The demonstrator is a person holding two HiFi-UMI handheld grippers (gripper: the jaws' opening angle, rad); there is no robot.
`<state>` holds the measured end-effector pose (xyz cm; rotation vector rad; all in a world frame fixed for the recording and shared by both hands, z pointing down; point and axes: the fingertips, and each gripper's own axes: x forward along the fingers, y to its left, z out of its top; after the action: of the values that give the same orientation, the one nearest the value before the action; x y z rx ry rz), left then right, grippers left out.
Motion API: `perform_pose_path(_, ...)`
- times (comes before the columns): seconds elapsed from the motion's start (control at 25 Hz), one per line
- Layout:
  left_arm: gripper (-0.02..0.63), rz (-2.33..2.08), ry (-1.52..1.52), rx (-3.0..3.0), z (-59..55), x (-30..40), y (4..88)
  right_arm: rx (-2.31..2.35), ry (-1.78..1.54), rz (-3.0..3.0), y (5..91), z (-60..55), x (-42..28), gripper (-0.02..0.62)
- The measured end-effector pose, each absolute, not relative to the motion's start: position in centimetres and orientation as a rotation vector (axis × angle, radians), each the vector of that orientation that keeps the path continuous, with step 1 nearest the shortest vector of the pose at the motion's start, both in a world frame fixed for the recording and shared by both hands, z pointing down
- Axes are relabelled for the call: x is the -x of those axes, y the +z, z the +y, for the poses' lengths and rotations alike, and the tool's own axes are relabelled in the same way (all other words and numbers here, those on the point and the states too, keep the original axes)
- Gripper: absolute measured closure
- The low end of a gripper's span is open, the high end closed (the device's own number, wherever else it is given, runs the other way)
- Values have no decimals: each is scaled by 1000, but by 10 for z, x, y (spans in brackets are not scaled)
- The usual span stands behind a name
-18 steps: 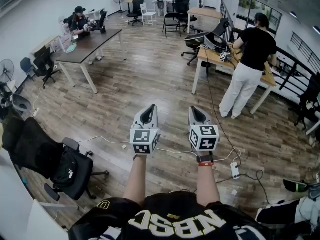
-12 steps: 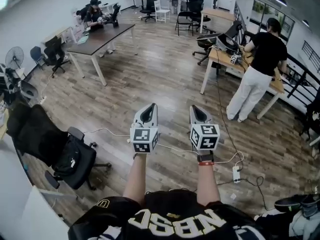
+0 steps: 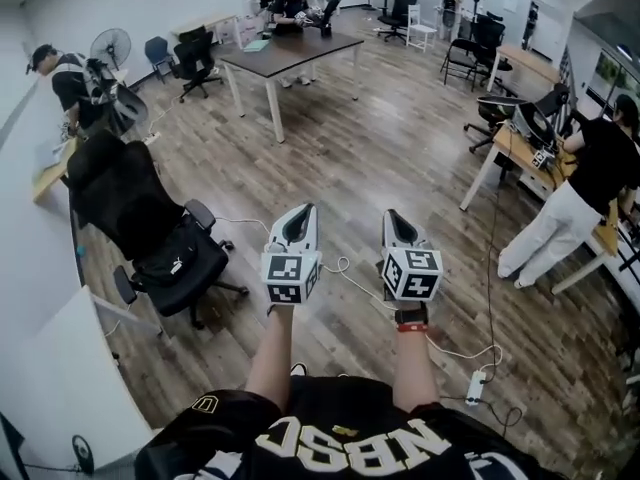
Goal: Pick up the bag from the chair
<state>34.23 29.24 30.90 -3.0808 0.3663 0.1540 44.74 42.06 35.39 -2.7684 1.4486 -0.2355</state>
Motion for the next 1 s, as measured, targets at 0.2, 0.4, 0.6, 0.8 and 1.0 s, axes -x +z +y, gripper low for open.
perform_pose_path(0.2,591,687,118,3022,251,-273,319,2623,-274,1745,368,354,-405,578)
perform_pose_path(0.4,591,1043,138,2924,197,-181,322,2426,-255,2071,368,270,-333,577)
perform_pose_path(0.6,592,1361,143,2801,156,-79,335,2190,-257,2371,381,193,-237,577)
perform_pose_path(0.8,592,1570,151,2696,121,9,346,2001,-265,2571,393,133,-148,574)
perform_pose_path(1.0,591,1690,120,2630,90,70,356,1855,-279,2703,401,82,-74,574)
